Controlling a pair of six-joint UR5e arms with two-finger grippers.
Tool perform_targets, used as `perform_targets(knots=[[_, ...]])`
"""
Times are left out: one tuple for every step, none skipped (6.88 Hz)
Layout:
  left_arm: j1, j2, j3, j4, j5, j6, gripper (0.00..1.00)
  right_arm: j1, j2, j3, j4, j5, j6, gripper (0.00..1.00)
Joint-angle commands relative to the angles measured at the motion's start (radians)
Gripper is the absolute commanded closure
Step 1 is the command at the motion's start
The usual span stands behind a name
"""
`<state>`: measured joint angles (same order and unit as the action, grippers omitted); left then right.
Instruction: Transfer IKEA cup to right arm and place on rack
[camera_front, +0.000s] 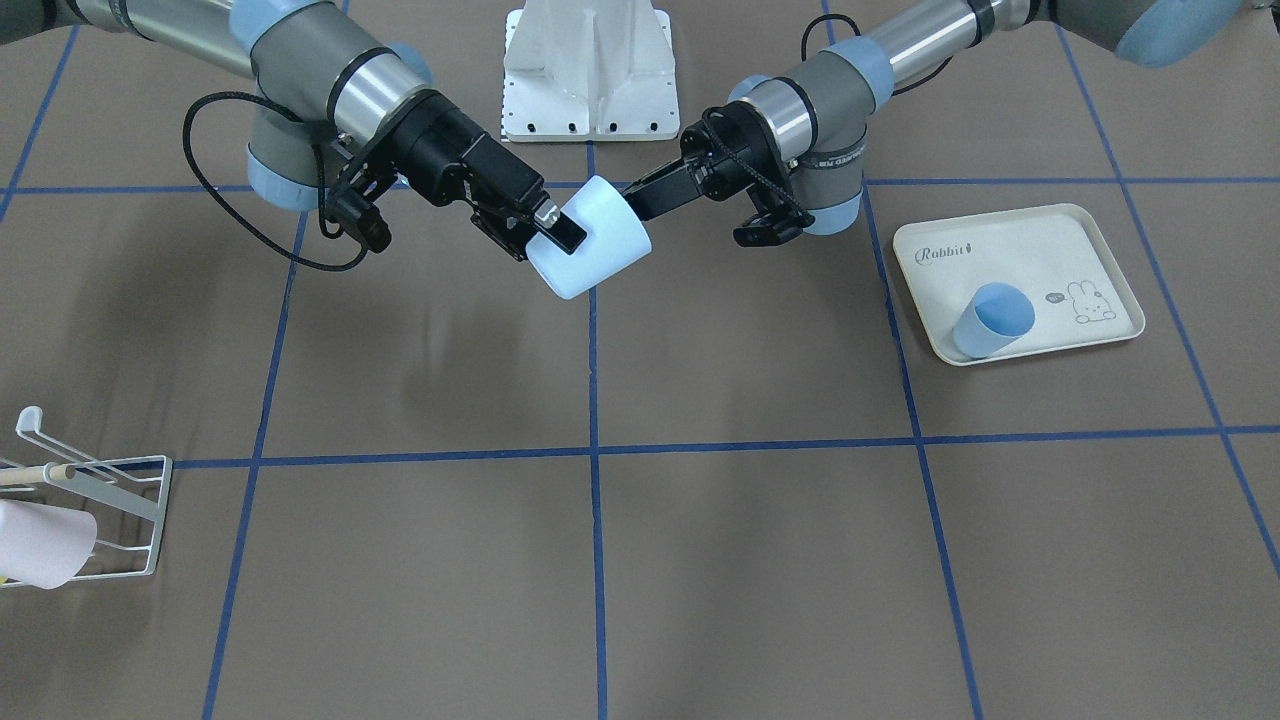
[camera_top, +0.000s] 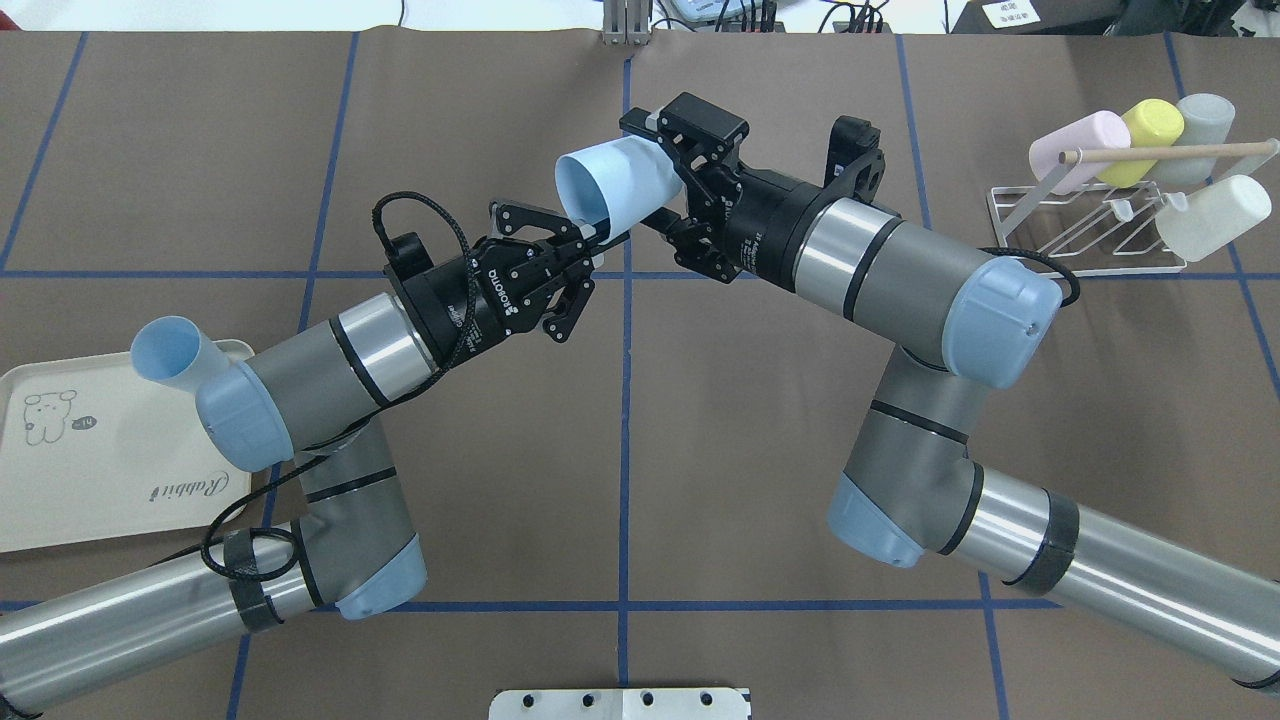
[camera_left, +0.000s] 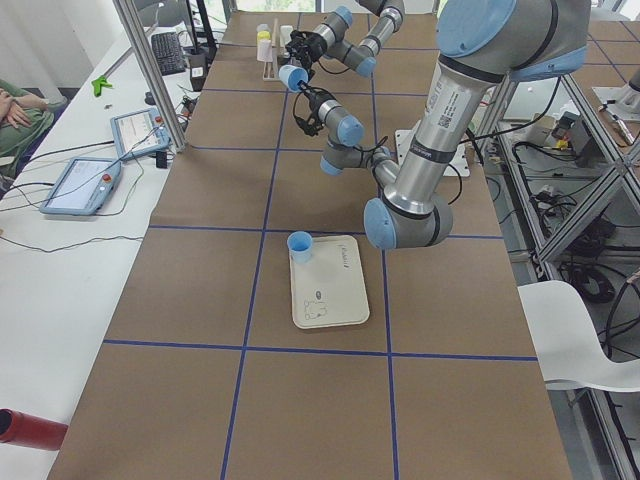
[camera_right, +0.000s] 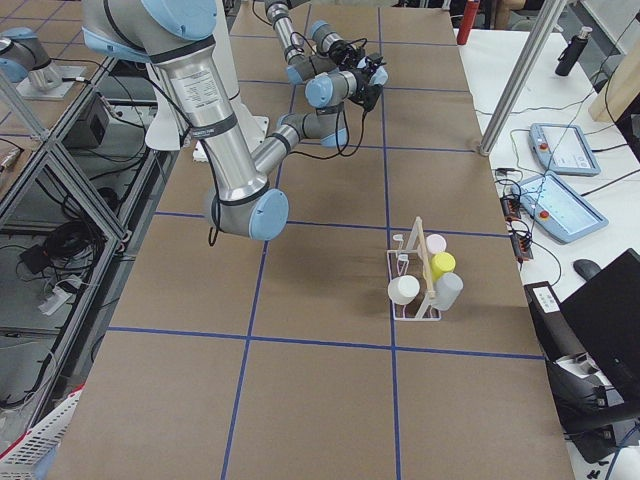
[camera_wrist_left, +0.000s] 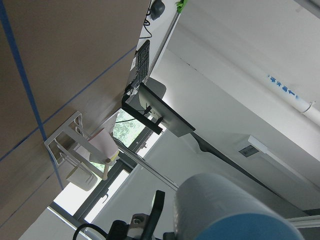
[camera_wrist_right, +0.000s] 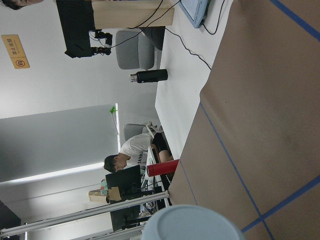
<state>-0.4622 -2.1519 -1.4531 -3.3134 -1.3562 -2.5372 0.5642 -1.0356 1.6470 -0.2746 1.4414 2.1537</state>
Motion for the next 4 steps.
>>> perform_targets(knots=[[0.002, -0.012, -0.001, 0.0, 0.0, 0.0, 1.0, -0.001, 0.0, -0.007, 0.0, -0.004, 0.0, 0.0], [0.002, -0.014, -0.001, 0.0, 0.0, 0.0, 1.0, -0.001, 0.0, -0.007, 0.0, -0.004, 0.0, 0.0], [0.002, -0.014, 0.0, 0.0, 0.0, 0.0, 1.0, -0.003, 0.0, -0.007, 0.0, -0.003, 0.0, 0.0], [0.002, -0.014, 0.002, 0.002, 0.0, 0.0, 1.0, -0.003, 0.0, -0.007, 0.0, -0.003, 0.002, 0.02]])
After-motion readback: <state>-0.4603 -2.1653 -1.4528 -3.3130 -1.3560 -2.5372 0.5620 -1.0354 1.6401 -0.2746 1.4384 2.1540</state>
